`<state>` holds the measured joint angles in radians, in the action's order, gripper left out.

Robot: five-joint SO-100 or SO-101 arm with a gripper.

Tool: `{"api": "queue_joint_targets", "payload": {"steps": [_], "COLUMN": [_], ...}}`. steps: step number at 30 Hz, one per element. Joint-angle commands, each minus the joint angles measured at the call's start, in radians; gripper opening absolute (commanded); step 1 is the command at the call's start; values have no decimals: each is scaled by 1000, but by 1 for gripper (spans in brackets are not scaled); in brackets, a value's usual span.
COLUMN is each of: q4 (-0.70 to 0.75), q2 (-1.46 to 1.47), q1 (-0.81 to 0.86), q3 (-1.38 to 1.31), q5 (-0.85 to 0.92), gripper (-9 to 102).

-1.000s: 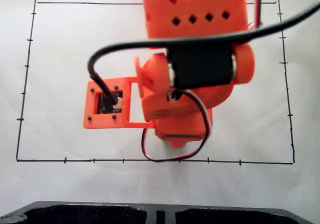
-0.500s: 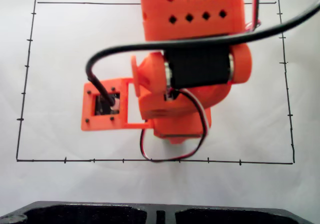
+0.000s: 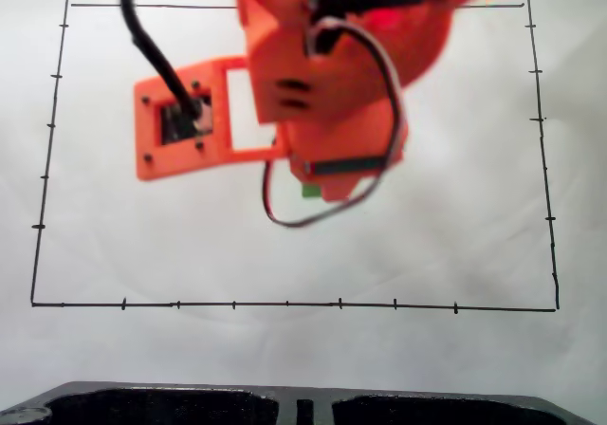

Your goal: Grasp the colored block, Place it on the black dot, and then return the arm to the default position.

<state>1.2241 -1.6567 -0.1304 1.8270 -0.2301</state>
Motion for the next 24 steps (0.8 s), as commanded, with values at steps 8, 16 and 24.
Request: {"api": "queue_joint_targets", "payload": {"steps": [8, 16, 24], "q4": [-74, -135, -132], "q2": [-87, -67, -38], "q1": [54, 49, 40], "q3": [123, 181, 187], "q5": [51, 54, 54], "gripper": [12, 13, 21]}}
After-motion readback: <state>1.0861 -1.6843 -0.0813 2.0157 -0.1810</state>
